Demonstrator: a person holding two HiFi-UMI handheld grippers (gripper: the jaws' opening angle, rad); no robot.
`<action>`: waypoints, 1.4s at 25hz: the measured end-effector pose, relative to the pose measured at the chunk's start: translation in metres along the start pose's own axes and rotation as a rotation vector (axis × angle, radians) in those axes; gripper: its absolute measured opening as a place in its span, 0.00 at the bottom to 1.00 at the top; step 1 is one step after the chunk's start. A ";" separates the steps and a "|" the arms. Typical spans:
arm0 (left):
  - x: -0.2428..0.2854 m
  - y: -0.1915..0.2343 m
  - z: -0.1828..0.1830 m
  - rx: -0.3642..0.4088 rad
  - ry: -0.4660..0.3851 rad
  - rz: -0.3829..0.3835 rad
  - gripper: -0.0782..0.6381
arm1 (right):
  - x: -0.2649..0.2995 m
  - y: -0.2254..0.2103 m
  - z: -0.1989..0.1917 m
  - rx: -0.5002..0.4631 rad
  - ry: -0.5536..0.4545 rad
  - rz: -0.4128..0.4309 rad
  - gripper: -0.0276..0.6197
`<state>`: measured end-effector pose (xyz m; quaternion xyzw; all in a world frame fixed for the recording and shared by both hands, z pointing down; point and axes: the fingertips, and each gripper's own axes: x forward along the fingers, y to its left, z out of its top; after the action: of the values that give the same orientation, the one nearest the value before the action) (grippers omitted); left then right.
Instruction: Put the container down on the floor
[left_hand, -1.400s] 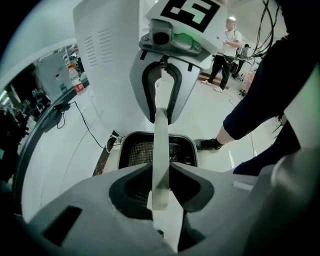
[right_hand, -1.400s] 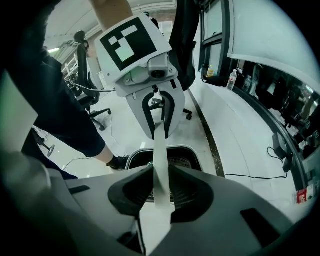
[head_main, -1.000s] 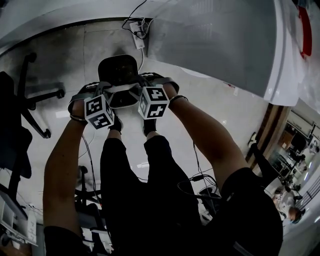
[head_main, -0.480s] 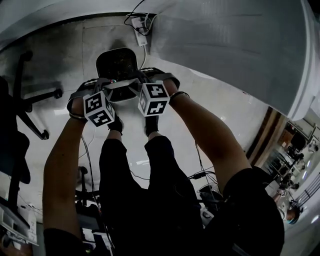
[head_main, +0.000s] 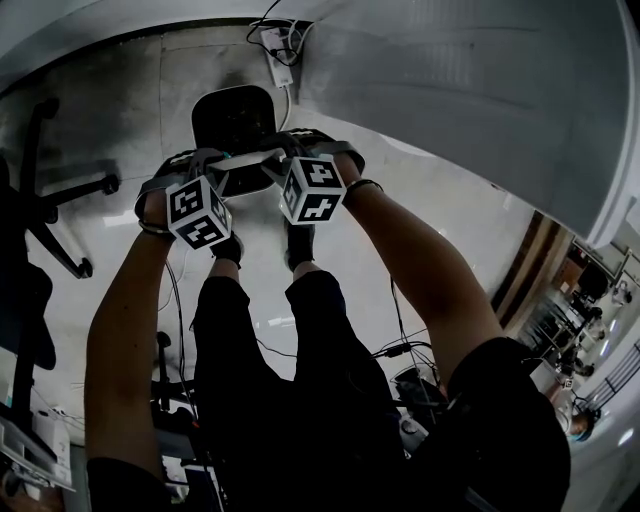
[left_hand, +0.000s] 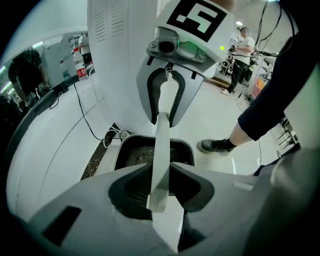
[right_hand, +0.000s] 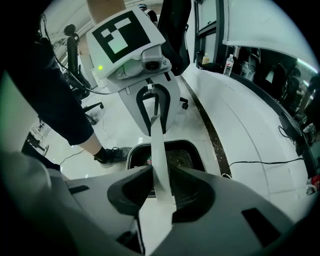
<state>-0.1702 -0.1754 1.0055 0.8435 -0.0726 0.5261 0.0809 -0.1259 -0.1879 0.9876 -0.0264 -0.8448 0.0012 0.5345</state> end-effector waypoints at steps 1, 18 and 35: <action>0.000 -0.001 0.001 0.001 -0.002 -0.001 0.25 | 0.000 0.001 -0.002 -0.003 0.001 0.000 0.18; -0.003 0.001 -0.010 -0.057 0.084 0.072 0.33 | -0.006 0.007 -0.021 0.046 0.049 -0.023 0.24; -0.076 -0.016 -0.016 -0.359 0.031 0.216 0.34 | -0.077 0.018 -0.019 0.198 -0.009 -0.125 0.32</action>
<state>-0.2140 -0.1537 0.9432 0.7946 -0.2539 0.5232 0.1742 -0.0750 -0.1735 0.9254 0.0792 -0.8428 0.0517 0.5299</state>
